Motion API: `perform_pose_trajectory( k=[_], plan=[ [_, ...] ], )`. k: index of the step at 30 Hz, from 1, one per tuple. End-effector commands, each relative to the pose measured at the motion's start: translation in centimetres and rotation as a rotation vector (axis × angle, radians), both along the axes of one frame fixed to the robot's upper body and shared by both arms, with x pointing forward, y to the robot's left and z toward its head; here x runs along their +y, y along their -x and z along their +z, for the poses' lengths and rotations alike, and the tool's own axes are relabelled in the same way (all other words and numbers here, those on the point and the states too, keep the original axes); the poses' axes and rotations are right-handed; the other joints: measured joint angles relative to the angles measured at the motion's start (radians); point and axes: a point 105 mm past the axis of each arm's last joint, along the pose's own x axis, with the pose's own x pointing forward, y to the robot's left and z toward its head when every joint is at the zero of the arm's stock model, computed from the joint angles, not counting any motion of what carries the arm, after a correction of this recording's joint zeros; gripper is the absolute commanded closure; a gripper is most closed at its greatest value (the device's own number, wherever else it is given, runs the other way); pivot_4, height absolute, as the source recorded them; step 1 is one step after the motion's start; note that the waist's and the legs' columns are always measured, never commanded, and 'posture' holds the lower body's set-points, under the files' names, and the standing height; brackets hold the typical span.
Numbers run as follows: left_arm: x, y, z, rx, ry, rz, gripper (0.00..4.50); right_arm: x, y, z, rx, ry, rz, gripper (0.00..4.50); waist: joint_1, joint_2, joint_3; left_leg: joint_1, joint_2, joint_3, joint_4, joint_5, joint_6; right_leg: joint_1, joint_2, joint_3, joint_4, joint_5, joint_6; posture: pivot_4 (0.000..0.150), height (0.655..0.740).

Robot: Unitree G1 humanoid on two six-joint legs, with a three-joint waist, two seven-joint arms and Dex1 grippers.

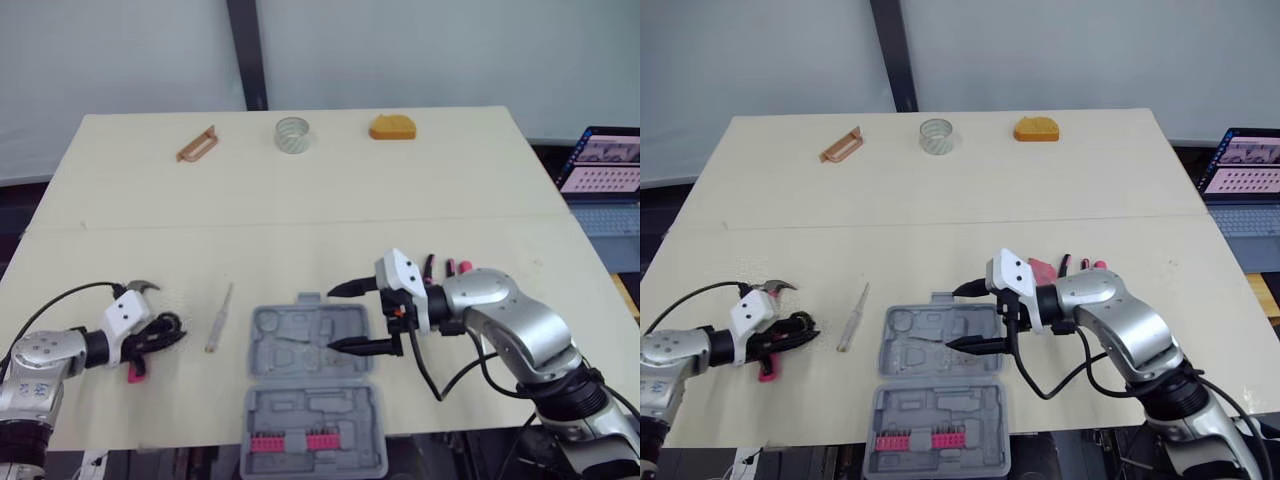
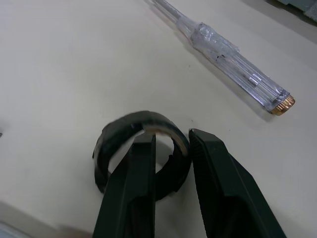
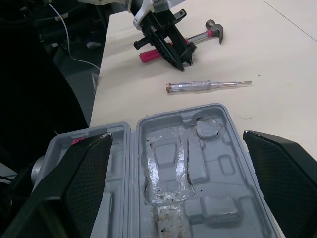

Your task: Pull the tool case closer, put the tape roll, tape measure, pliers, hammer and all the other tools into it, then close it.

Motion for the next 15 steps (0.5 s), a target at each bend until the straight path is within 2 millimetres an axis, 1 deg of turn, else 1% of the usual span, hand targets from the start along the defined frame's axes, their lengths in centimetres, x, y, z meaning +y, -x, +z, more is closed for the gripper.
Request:
perform_pose_trajectory(
  k=[1,3,15],
  plan=[
    [-0.05,-0.18,0.36,-0.020,-0.005,-0.011,3.89,0.22,0.50,0.96,-0.031,-0.027,0.019,0.00,0.000,0.000,0.000,0.000,0.000,0.000,0.000,0.000,0.000,0.000,0.000,0.000,0.000,0.000,0.000,0.150,0.7400],
    [-0.06,-0.20,0.38,-0.023,-0.005,-0.011,4.47,0.22,0.53,0.94,-0.031,-0.027,0.020,0.00,0.000,0.000,0.000,0.000,0.000,0.000,0.000,0.000,0.000,0.000,0.000,0.000,0.000,0.000,0.000,0.150,0.7400],
    [0.02,-0.31,0.63,-0.021,-0.012,-0.014,4.47,0.27,0.57,0.94,-0.027,-0.028,0.024,0.00,0.000,0.000,0.000,0.000,0.000,0.000,0.001,0.000,0.000,0.000,0.000,0.000,0.000,0.000,0.000,0.150,0.7400]
  ],
)
